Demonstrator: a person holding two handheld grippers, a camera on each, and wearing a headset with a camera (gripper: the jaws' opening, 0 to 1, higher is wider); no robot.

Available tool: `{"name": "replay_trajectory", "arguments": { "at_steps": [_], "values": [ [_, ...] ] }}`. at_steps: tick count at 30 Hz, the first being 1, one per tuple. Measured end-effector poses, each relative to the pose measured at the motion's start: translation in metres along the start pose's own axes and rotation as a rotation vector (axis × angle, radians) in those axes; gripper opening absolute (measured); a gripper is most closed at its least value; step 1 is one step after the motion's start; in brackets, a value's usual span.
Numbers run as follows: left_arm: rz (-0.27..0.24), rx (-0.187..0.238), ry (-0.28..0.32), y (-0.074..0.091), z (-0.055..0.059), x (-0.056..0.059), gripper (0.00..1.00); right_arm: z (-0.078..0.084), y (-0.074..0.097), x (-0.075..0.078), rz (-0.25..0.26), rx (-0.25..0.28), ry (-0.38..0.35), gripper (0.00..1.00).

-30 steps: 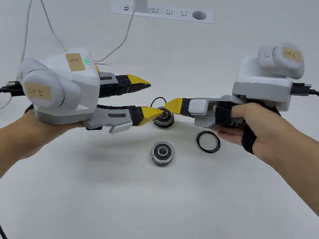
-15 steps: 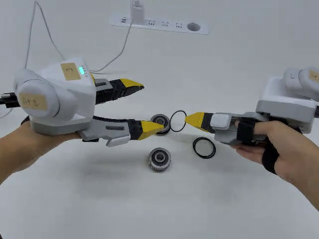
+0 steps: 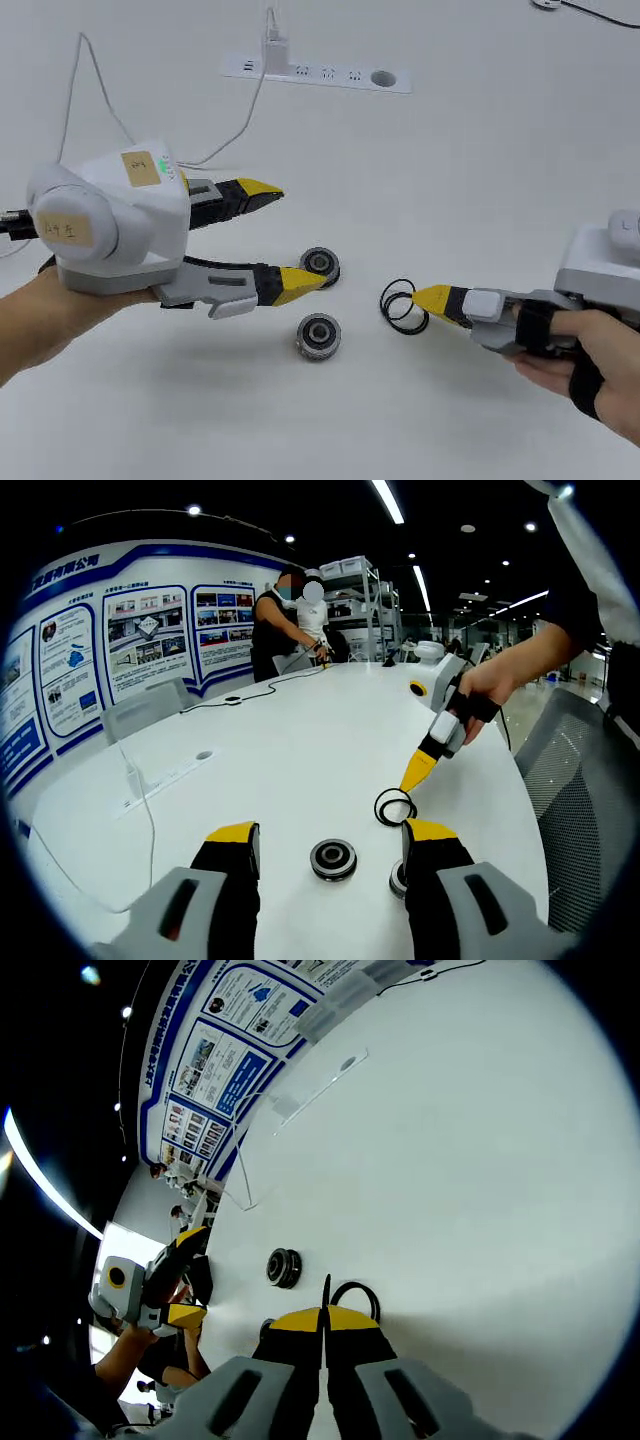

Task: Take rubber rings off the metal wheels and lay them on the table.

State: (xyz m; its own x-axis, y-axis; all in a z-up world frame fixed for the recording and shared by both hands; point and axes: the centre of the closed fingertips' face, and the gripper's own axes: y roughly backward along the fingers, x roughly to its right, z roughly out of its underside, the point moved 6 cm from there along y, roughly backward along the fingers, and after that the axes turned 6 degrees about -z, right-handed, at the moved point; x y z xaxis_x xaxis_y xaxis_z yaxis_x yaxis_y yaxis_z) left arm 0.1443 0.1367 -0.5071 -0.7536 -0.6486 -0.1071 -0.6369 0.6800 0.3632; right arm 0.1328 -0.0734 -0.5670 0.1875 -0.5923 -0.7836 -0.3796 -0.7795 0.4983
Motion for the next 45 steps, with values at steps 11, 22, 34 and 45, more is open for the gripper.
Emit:
{"name": "replay_trajectory", "arguments": {
  "at_steps": [11,22,34,45],
  "values": [
    [0.008,-0.005,0.001,-0.001,0.0,0.001,0.59,0.0,0.004,0.011,0.092,0.023,-0.001,0.08],
    [0.021,-0.031,0.001,-0.009,0.006,0.0,0.59,0.002,0.011,0.011,0.146,-0.004,0.076,0.1],
    [0.023,-0.091,-0.039,-0.035,0.022,-0.006,0.51,-0.014,-0.013,-0.012,-0.039,0.04,0.09,0.18],
    [0.047,-0.128,-0.046,-0.048,0.032,-0.009,0.33,-0.019,-0.036,-0.031,-0.138,0.019,0.146,0.18]
  ]
}}
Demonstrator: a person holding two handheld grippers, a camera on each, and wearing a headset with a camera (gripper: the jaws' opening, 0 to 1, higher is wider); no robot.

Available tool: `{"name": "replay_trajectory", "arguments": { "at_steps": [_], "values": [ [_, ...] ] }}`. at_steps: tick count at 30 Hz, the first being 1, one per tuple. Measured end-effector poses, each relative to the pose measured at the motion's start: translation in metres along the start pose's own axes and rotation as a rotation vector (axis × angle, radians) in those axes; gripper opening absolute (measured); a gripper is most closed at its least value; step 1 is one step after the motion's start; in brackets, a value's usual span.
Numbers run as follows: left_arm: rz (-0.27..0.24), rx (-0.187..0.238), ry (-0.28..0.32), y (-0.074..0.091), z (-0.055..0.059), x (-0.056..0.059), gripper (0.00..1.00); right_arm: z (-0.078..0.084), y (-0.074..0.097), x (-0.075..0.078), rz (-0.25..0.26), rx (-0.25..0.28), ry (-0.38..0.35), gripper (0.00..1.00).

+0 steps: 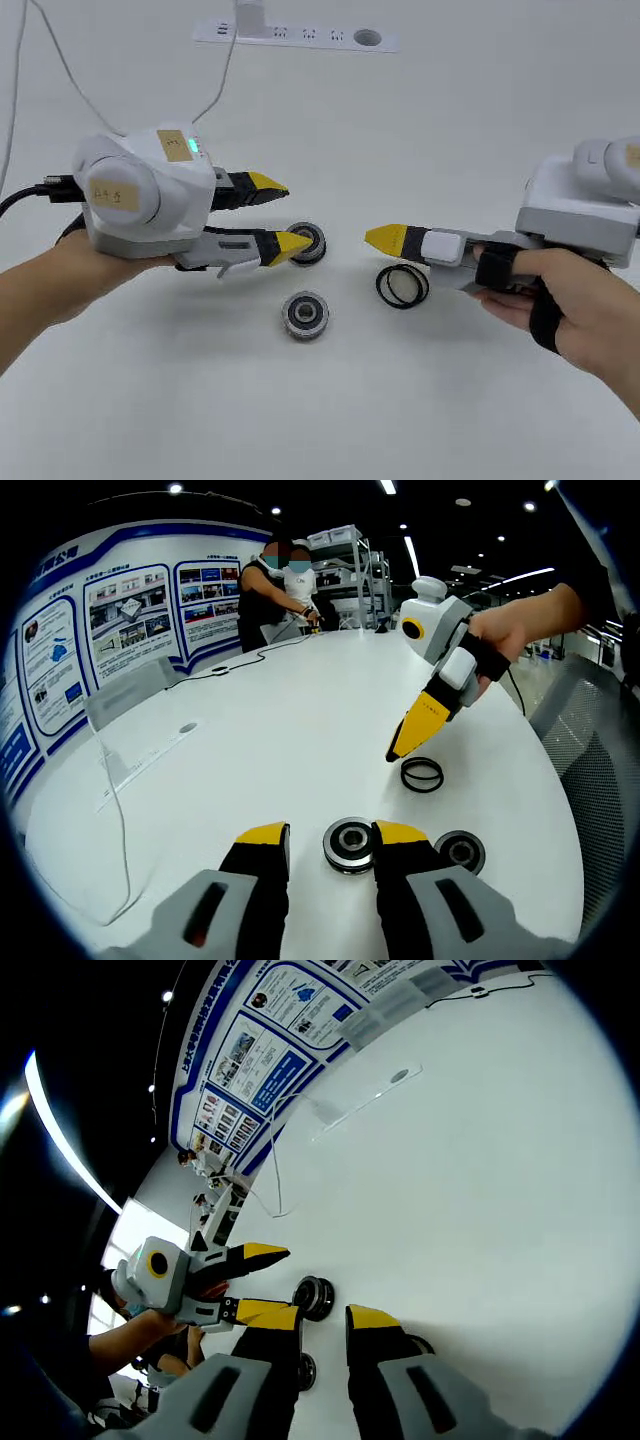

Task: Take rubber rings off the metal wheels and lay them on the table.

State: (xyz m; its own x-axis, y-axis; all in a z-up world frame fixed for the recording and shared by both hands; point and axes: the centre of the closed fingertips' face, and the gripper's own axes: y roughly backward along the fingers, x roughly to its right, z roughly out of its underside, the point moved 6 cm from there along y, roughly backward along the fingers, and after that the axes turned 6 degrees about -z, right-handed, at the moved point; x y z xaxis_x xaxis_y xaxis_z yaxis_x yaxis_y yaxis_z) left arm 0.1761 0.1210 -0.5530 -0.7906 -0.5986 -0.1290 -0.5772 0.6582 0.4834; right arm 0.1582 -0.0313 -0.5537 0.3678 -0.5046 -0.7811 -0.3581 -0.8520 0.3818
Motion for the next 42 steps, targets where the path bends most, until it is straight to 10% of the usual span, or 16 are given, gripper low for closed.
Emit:
{"name": "replay_trajectory", "arguments": {
  "at_steps": [42],
  "values": [
    [0.092,-0.017,0.005,-0.008,0.01,0.007,0.15,0.004,-0.045,-0.003,-0.152,-0.092,0.093,0.43]
  ]
}}
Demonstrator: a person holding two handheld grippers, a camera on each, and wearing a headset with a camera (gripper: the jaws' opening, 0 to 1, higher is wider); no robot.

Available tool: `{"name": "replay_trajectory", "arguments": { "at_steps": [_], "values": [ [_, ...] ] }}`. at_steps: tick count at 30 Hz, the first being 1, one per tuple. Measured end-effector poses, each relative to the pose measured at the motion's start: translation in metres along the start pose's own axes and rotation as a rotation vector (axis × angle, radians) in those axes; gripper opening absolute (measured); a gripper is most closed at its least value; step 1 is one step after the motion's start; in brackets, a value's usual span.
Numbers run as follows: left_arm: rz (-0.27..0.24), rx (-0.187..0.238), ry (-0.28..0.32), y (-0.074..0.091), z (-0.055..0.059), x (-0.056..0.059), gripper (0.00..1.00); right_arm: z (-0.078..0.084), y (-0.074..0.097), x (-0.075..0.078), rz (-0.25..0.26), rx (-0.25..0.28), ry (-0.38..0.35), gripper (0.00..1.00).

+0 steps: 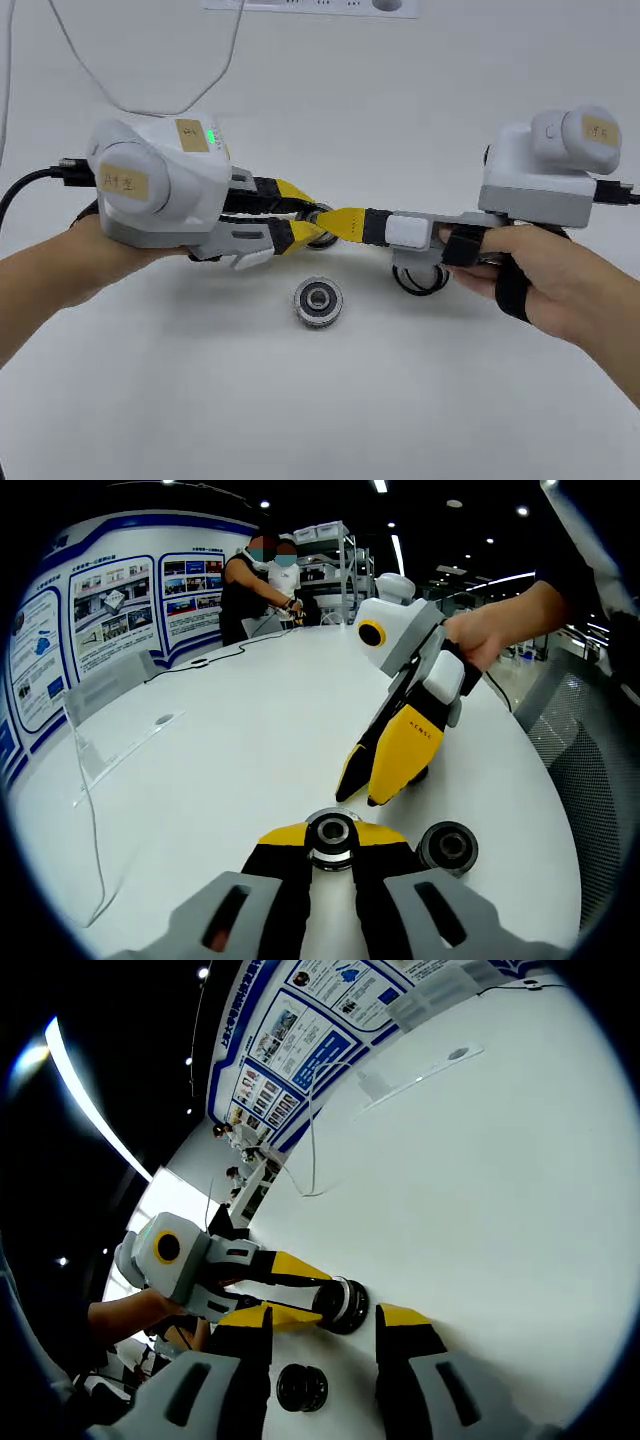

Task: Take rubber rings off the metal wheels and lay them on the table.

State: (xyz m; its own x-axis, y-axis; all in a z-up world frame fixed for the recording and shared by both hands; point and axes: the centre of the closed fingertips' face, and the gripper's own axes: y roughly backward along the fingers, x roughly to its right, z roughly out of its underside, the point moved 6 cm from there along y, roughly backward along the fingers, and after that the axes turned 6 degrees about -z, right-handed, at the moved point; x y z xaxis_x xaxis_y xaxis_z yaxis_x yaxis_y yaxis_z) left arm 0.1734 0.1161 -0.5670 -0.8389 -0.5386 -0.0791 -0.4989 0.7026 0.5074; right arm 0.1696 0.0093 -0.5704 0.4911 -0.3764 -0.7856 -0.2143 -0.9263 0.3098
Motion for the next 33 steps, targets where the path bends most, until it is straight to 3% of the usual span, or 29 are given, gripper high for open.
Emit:
{"name": "replay_trajectory", "arguments": {
  "at_steps": [23,33],
  "values": [
    [0.014,0.008,0.003,0.001,0.001,0.001,0.14,0.002,-0.008,-0.004,-0.045,-0.012,-0.038,0.47],
    [0.016,0.008,-0.009,0.0,0.001,0.001,0.14,-0.001,-0.011,-0.006,-0.023,-0.04,-0.027,0.47]
  ]
}}
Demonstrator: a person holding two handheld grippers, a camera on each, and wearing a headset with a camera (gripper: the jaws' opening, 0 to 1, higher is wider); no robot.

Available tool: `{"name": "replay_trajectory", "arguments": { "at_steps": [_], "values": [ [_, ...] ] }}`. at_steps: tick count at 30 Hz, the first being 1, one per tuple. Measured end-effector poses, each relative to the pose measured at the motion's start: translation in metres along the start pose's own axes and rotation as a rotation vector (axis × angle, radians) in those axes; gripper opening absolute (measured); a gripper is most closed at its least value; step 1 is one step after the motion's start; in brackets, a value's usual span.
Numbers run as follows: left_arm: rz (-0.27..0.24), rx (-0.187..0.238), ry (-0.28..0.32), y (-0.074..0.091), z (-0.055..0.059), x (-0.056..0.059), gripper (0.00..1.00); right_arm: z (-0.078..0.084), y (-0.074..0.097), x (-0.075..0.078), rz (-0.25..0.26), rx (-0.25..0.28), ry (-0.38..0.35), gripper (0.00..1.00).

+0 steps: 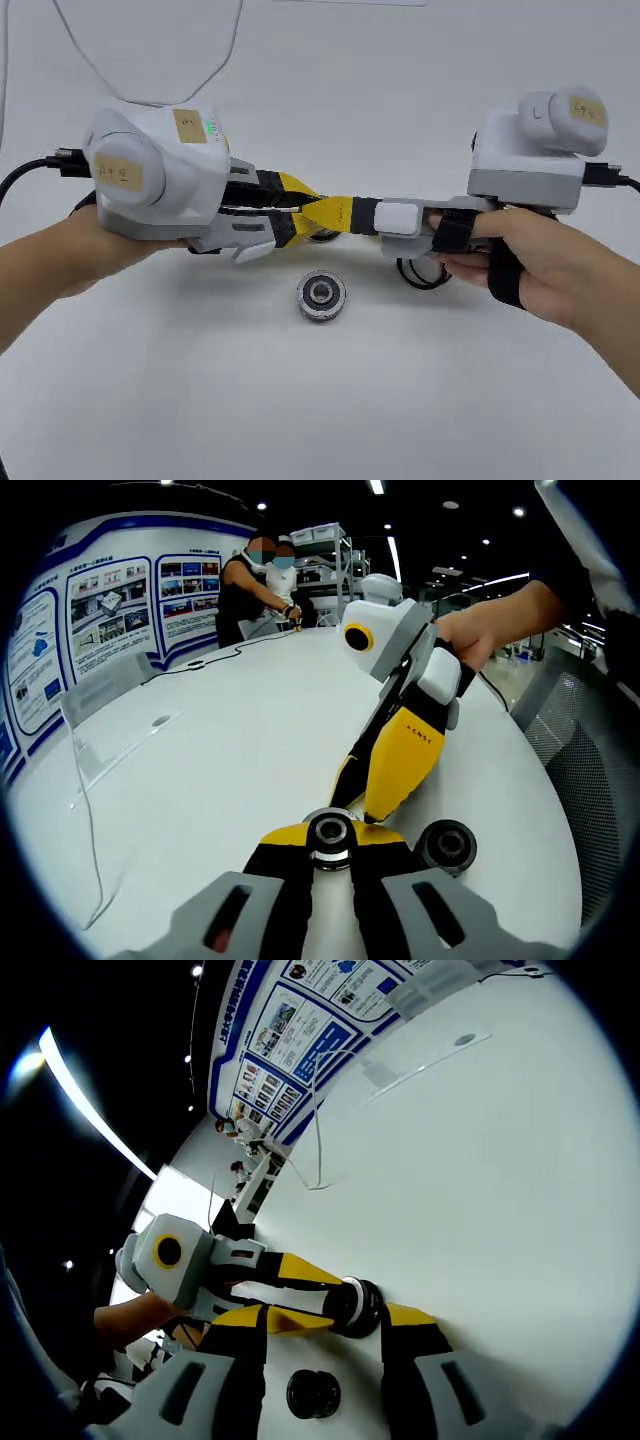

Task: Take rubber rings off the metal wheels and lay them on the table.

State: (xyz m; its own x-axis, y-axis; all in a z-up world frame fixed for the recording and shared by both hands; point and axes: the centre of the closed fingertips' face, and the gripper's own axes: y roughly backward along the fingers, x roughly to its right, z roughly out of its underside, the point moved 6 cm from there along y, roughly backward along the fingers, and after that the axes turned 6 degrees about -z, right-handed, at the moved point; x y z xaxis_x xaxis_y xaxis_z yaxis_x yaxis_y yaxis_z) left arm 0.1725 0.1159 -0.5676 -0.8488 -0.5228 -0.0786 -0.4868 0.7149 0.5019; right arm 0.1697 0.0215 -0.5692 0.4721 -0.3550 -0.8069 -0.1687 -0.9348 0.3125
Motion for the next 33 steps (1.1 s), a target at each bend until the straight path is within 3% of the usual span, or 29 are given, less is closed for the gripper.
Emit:
{"name": "replay_trajectory", "arguments": {
  "at_steps": [7,17,29,33],
  "values": [
    [0.001,-0.001,-0.007,0.0,0.0,0.0,0.14,-0.005,-0.005,-0.002,0.013,-0.029,0.025,0.49],
    [0.004,0.0,-0.012,0.0,-0.001,0.0,0.14,-0.009,-0.006,0.0,0.011,-0.139,0.062,0.51],
    [0.003,-0.004,-0.017,0.0,-0.001,0.001,0.14,-0.006,-0.001,-0.005,0.001,-0.147,0.068,0.48],
    [0.003,-0.003,-0.019,0.0,-0.001,0.001,0.14,0.003,0.0,-0.001,0.01,-0.188,0.07,0.45]
  ]
}}
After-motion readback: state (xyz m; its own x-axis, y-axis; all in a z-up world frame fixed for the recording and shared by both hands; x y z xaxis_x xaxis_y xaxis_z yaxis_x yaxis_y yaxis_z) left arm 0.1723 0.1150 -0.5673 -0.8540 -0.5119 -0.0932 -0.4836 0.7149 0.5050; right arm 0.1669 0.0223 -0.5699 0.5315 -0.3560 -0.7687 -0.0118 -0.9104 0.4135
